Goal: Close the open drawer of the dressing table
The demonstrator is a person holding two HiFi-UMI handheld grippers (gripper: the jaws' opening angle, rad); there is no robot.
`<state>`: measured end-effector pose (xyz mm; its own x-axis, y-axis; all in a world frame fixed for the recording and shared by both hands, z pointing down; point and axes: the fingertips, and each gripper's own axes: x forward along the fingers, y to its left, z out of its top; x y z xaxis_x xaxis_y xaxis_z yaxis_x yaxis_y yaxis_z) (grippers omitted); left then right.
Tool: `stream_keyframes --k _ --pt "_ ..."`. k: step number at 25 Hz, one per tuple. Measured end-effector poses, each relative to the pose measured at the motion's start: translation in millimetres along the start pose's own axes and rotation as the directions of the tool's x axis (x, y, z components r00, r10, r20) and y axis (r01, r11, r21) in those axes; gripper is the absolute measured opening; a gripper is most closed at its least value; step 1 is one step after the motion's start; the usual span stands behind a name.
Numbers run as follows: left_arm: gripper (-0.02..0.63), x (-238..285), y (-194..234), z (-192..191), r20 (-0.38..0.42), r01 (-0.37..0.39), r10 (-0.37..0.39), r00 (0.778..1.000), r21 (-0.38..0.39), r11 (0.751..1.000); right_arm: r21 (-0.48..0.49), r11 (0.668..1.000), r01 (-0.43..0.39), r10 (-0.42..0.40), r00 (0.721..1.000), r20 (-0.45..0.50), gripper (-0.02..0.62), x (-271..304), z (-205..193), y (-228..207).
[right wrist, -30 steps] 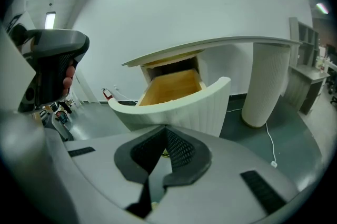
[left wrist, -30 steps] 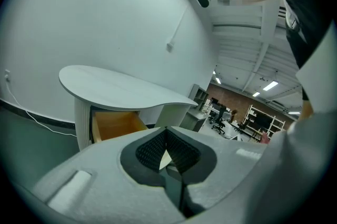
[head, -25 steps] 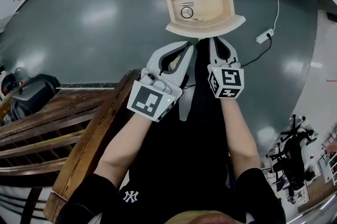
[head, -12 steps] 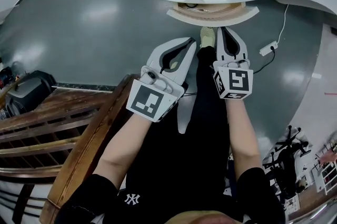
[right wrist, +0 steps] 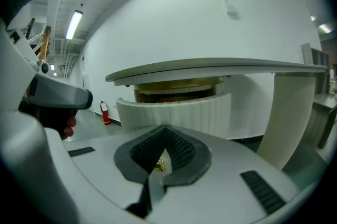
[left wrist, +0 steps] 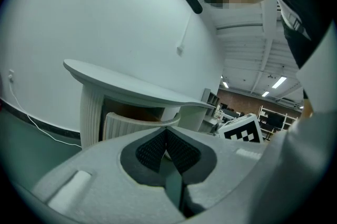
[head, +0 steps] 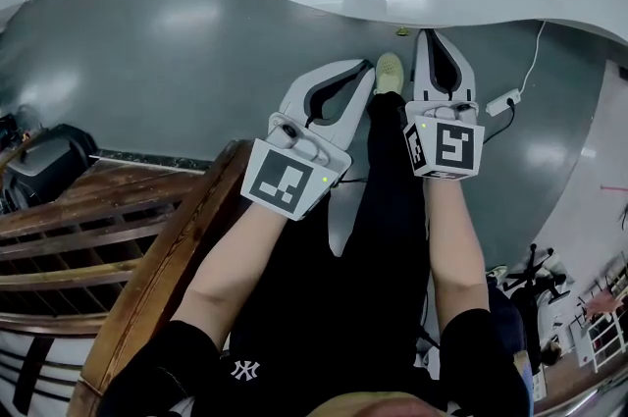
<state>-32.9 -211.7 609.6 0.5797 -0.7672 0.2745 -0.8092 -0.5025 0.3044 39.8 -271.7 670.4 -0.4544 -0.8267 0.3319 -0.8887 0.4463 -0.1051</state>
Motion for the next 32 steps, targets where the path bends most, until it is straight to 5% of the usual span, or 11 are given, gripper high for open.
stream_keyframes --k 32 --pt "0.009 29.7 51.4 -1.9 0.057 -0.081 0.082 0.995 -0.012 0.997 -0.114 0.993 0.016 0.002 0.987 0.158 0.015 74.4 33.0 -15.4"
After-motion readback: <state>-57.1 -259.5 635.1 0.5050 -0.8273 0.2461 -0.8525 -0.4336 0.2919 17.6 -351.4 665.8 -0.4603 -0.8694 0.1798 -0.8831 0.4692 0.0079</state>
